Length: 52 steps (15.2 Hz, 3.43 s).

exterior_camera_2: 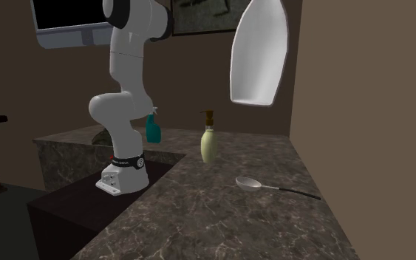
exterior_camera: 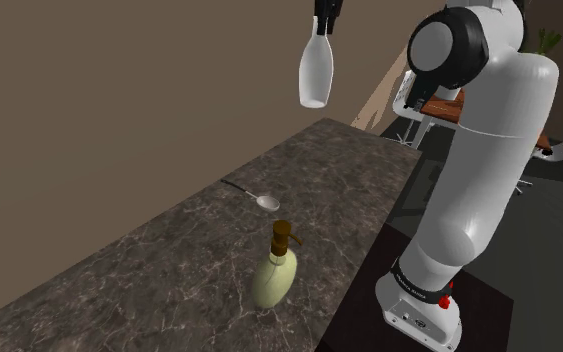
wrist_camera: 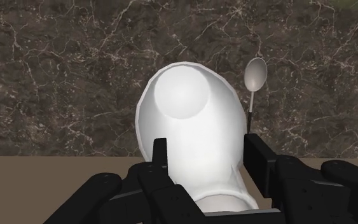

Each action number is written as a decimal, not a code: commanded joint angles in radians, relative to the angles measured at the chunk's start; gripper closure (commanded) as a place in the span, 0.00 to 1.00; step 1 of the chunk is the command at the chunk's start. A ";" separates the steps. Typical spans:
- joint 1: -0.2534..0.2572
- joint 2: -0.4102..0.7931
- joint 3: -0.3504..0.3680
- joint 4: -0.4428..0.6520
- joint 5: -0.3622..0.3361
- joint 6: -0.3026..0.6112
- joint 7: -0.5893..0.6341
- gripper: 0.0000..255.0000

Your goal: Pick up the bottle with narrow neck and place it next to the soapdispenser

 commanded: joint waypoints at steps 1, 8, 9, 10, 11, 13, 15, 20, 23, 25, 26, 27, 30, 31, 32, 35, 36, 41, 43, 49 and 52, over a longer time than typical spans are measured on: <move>0.034 -0.063 0.014 -0.079 -0.018 0.018 0.038 1.00; 0.145 -0.268 0.105 -0.337 -0.057 0.076 0.222 1.00; 0.157 -0.289 0.120 -0.363 -0.058 0.080 0.248 1.00; 0.169 -0.309 0.134 -0.386 -0.058 0.083 0.275 1.00; 0.180 -0.328 0.149 -0.407 -0.058 0.086 0.301 1.00; 0.201 -0.361 0.180 -0.444 -0.055 0.090 0.354 1.00; 0.221 -0.388 0.211 -0.474 -0.049 0.092 0.407 1.00; 0.268 -0.437 0.290 -0.524 -0.027 0.096 0.540 1.00; 0.296 -0.452 0.339 -0.538 -0.011 0.097 0.620 1.00; 0.314 -0.456 0.373 -0.541 0.000 0.097 0.674 1.00; 0.323 -0.456 0.390 -0.541 0.005 0.098 0.701 1.00; 0.332 -0.455 0.407 -0.539 0.010 0.098 0.728 1.00; 0.349 -0.460 0.440 -0.558 0.021 0.114 0.780 1.00; 0.349 -0.470 0.439 -0.583 0.022 0.130 0.778 1.00; 0.349 -0.479 0.438 -0.607 0.023 0.145 0.776 1.00; 0.350 -0.505 0.437 -0.677 0.026 0.189 0.771 1.00; 0.350 -0.513 0.436 -0.700 0.027 0.204 0.770 1.00; 0.351 -0.547 0.435 -0.805 0.032 0.275 0.763 1.00; 0.352 -0.560 0.435 -0.845 0.033 0.303 0.761 1.00; 0.354 -0.590 0.435 -0.956 0.038 0.384 0.755 1.00; 0.355 -0.602 0.436 -1.008 0.040 0.424 0.753 1.00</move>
